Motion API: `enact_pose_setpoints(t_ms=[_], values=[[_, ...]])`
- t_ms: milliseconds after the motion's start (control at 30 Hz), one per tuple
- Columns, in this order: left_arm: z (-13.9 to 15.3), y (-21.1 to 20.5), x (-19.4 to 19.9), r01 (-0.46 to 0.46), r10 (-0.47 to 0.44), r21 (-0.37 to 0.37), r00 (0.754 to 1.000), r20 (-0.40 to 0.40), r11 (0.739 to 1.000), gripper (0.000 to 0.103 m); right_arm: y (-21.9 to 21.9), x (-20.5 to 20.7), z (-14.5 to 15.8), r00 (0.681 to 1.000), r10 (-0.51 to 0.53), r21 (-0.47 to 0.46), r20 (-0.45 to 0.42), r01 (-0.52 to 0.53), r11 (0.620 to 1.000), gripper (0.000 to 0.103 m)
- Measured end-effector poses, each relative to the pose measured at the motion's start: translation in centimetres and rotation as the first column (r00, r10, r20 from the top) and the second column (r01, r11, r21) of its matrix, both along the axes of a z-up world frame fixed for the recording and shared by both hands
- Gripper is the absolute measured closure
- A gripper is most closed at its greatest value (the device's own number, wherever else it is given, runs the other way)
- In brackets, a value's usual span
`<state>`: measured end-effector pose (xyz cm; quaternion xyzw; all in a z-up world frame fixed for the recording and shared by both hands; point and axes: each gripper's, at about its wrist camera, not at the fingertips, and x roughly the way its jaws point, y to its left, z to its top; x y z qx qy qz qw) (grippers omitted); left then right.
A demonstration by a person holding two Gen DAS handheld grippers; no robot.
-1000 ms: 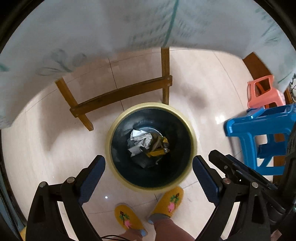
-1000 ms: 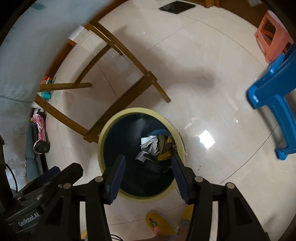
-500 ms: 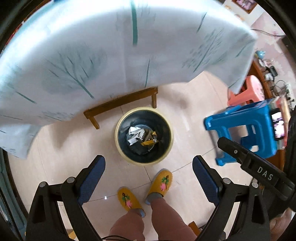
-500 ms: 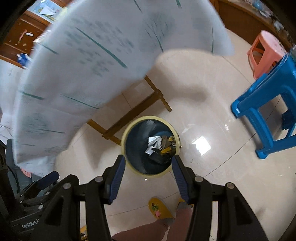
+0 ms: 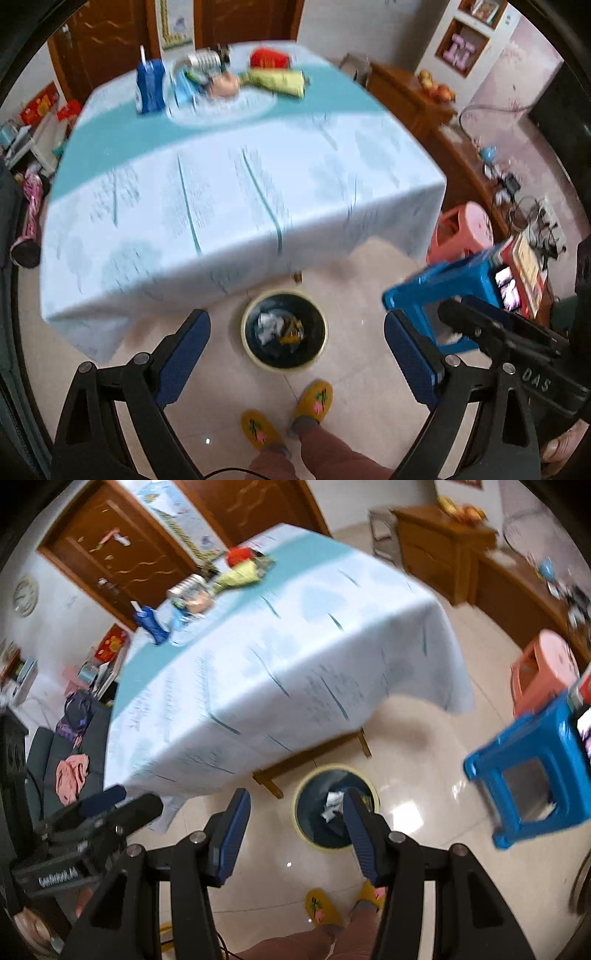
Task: Collect trash
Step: 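Raise both open tools back toward the table, then grasp the green-brown carton with the right tool while the left tool grasps the blue milk carton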
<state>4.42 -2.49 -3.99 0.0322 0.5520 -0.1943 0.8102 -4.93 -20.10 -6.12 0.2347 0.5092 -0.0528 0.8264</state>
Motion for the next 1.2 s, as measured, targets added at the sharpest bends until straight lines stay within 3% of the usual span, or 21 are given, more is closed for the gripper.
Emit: enact_pose_setpoints(t_ms=[267,400,633,833,933,1200], values=[[6.4,1.0,2.3,-0.072,0.079,-0.051,0.982,0.170,0.996,0.009,0.2,3.8,5.9,0.987,0.107,-0.077,0.124,-0.098,0.992,0.051],[7.7,1.7,3.1,-0.123,0.138,-0.086,0.971,0.193,0.989,0.009,0.3,6.1,7.2,0.976,0.163,-0.107,0.143,-0.149,0.983,0.051],[7.7,3.7,4.1,-0.231,0.246,-0.097,0.949,0.195,0.968,0.009,1.2,10.4,6.9,0.952,0.275,-0.119,0.132,-0.260,0.958,0.051],[6.8,7.2,7.6,-0.322,0.330,-0.074,0.927,0.179,0.944,0.009,2.5,14.9,5.8,0.949,0.291,-0.101,0.120,-0.280,0.955,0.051],[5.6,8.9,11.0,-0.328,0.336,-0.078,0.931,0.140,0.941,0.009,3.1,17.7,5.2,0.954,0.281,-0.098,0.105,-0.272,0.957,0.051],[3.7,9.9,21.9,-0.235,0.239,-0.045,0.964,0.116,0.971,0.009,3.5,26.0,4.0,0.976,0.210,-0.120,0.055,-0.202,0.972,0.051]])
